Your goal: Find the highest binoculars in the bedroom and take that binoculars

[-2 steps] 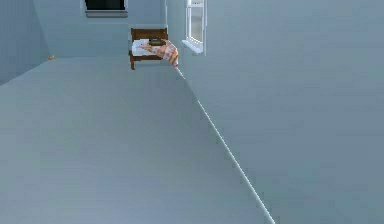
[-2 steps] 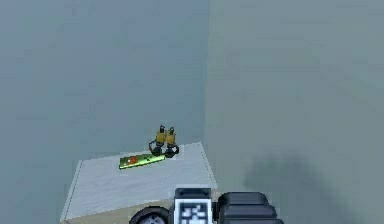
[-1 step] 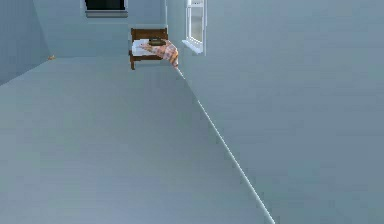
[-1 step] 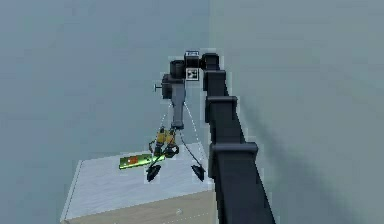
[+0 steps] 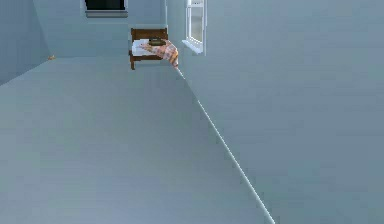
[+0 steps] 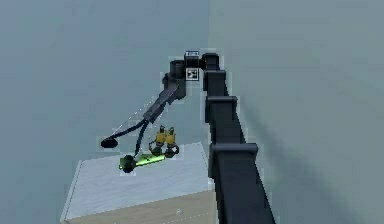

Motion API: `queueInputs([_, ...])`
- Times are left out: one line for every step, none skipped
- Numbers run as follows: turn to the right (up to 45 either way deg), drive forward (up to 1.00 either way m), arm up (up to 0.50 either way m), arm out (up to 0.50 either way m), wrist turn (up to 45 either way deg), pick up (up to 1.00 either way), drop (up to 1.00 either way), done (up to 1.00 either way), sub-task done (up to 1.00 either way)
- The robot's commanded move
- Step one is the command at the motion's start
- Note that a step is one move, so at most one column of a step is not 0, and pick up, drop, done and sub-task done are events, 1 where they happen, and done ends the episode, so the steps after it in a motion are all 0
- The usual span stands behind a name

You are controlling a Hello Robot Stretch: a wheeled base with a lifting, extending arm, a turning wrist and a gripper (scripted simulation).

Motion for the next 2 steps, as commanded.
queueInputs([0.0,0.00,0.00,0.00,45.0,0.00,0.00,0.00,0.00])
queueInputs([0.0,0.00,0.00,0.00,45.0,0.00,0.00,0.00,0.00])
